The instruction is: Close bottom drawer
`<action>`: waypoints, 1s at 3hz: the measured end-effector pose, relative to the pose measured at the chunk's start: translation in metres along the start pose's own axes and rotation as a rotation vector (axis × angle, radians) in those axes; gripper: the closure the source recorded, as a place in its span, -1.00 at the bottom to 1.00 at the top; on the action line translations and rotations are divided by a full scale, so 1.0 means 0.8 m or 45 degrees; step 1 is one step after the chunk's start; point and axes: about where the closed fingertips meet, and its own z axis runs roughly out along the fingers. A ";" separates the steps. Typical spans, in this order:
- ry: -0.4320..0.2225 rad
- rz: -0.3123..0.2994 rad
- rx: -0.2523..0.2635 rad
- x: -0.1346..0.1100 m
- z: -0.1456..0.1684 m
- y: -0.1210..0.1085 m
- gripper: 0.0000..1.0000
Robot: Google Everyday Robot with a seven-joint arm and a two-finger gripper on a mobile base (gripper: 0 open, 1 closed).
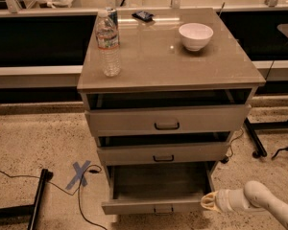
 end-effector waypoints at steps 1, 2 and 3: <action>0.067 0.004 -0.057 0.013 0.014 -0.001 1.00; 0.086 0.008 -0.081 0.013 0.014 -0.001 1.00; 0.085 0.008 -0.081 0.013 0.013 -0.002 1.00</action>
Offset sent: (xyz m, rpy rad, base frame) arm 0.0070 -0.0102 -0.0350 -0.1318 0.1360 0.0501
